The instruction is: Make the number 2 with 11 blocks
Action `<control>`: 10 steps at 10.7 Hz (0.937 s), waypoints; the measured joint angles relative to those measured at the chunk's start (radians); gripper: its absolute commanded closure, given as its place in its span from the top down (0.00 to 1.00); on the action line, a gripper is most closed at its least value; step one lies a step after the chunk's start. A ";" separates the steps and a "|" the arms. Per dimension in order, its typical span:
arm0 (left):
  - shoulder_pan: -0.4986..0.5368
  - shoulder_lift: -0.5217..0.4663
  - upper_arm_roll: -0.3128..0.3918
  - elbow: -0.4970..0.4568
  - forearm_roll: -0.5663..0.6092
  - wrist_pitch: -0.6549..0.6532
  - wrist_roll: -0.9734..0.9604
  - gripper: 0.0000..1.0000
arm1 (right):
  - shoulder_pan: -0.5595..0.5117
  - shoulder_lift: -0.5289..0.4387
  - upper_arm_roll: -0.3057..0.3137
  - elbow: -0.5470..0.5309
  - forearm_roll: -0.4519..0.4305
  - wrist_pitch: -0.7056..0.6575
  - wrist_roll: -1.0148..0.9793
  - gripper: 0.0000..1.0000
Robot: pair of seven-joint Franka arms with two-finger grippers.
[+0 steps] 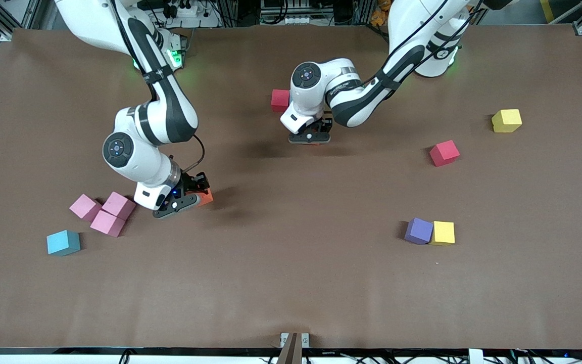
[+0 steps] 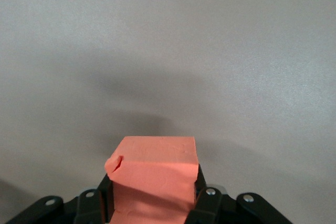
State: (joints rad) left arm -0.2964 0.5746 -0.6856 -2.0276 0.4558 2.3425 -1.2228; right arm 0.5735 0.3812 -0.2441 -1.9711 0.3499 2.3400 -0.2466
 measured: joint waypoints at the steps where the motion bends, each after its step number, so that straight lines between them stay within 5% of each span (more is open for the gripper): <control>1: 0.000 0.000 0.000 -0.001 0.000 0.000 0.000 0.32 | 0.000 -0.001 0.000 -0.002 0.000 0.000 0.000 0.26; 3: 0.000 0.000 0.000 -0.005 0.000 0.000 0.000 0.50 | 0.000 -0.003 0.000 -0.004 0.000 0.000 0.000 0.26; 4: 0.000 0.000 0.000 -0.006 0.000 0.000 0.000 1.00 | 0.000 -0.003 0.000 -0.004 0.000 0.000 0.000 0.26; 10: 0.001 0.000 0.000 -0.010 0.016 0.006 -0.026 1.00 | 0.000 -0.003 0.000 -0.004 0.000 0.000 0.001 0.26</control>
State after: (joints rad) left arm -0.2956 0.5745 -0.6854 -2.0372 0.4714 2.3482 -1.2487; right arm 0.5735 0.3780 -0.2441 -1.9753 0.3499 2.3399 -0.2459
